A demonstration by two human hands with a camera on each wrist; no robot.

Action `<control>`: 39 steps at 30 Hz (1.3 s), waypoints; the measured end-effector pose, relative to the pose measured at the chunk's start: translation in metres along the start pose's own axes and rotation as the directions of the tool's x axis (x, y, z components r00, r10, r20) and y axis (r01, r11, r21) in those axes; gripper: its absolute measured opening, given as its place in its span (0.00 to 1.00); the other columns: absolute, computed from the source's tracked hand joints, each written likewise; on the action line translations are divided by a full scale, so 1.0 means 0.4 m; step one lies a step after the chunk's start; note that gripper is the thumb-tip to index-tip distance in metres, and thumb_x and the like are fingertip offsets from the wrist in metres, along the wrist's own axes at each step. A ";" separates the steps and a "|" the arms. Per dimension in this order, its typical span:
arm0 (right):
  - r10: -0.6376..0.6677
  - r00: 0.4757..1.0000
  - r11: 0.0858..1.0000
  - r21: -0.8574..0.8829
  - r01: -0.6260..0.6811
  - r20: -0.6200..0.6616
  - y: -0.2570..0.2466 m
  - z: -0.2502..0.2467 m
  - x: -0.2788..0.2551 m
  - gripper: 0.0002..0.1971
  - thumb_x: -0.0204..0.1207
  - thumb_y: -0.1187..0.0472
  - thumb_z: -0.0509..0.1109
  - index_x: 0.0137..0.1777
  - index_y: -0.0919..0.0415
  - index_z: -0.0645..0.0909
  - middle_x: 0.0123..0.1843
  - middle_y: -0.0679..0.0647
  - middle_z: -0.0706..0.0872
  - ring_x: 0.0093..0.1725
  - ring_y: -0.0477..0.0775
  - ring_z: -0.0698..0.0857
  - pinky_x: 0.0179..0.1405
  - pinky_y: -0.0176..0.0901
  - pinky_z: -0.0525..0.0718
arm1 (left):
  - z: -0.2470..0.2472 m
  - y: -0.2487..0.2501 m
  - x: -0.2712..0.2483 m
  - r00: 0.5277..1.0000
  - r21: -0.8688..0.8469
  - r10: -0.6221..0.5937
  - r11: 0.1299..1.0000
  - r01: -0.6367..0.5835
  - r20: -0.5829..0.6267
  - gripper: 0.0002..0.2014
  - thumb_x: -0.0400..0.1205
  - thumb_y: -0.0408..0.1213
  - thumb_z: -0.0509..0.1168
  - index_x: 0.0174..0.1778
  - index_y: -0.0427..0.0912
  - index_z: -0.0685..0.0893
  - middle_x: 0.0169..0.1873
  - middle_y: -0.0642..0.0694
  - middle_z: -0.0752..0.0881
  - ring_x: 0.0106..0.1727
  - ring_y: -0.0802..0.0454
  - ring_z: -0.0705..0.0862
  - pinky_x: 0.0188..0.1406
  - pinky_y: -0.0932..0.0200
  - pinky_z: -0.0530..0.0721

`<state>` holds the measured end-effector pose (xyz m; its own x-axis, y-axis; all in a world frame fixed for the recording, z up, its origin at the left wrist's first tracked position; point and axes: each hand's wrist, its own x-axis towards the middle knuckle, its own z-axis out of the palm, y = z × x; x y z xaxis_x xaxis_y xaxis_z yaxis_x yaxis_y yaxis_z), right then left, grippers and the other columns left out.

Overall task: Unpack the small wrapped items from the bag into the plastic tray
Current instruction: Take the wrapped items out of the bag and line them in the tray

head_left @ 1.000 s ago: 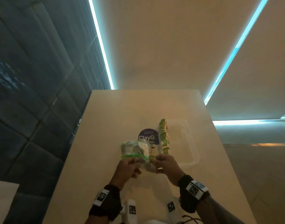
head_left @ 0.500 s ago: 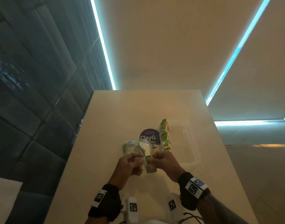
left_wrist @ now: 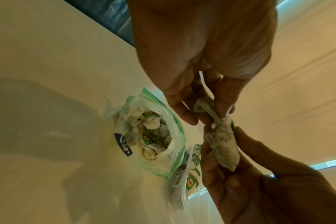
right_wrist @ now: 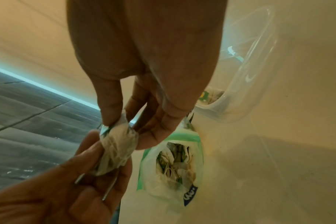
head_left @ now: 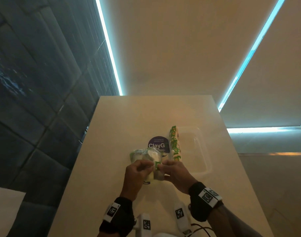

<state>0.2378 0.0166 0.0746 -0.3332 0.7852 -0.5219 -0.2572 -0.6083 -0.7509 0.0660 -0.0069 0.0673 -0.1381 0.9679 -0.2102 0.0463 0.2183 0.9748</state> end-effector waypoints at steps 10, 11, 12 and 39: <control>-0.010 0.998 0.995 -0.099 0.015 0.055 -0.004 -0.010 -0.002 0.23 0.73 0.64 0.75 0.59 0.84 0.76 0.54 0.69 0.85 0.54 0.65 0.87 0.58 0.60 0.87 | -0.012 -0.003 0.012 0.995 -0.010 -0.100 0.995 0.100 -0.018 0.12 0.69 0.23 0.77 0.42 0.43 0.88 0.42 0.44 0.91 0.46 0.44 0.90 0.45 0.48 0.91; 0.000 0.997 0.997 -0.081 0.006 0.078 -0.002 -0.013 -0.003 0.23 0.73 0.64 0.75 0.59 0.83 0.76 0.55 0.69 0.84 0.55 0.67 0.86 0.60 0.62 0.86 | -0.014 -0.008 0.014 0.994 0.003 -0.105 0.994 0.105 -0.018 0.11 0.69 0.23 0.77 0.40 0.43 0.89 0.41 0.44 0.92 0.47 0.44 0.90 0.48 0.47 0.90; 0.007 0.995 0.998 -0.059 -0.001 0.099 -0.001 -0.016 -0.004 0.23 0.73 0.64 0.75 0.60 0.82 0.77 0.55 0.70 0.84 0.56 0.68 0.84 0.62 0.63 0.84 | -0.015 -0.011 0.014 0.994 0.008 -0.109 0.994 0.109 -0.004 0.10 0.70 0.24 0.77 0.40 0.45 0.91 0.41 0.44 0.92 0.48 0.44 0.90 0.50 0.47 0.90; -0.023 0.969 1.000 -0.024 0.017 -0.247 0.034 -0.025 0.011 0.18 0.75 0.67 0.74 0.55 0.84 0.78 0.48 0.69 0.86 0.49 0.65 0.87 0.51 0.57 0.90 | 0.012 -0.124 0.030 0.990 0.705 0.109 0.695 -0.141 0.091 0.13 0.78 0.35 0.57 0.44 0.37 0.87 0.45 0.39 0.88 0.48 0.42 0.85 0.46 0.55 0.79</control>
<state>0.2421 0.0129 0.0581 -0.0928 0.8032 -0.5885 -0.2413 -0.5915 -0.7693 0.0668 -0.0055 0.0159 -0.0415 0.9932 -0.1087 0.7493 0.1029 0.6541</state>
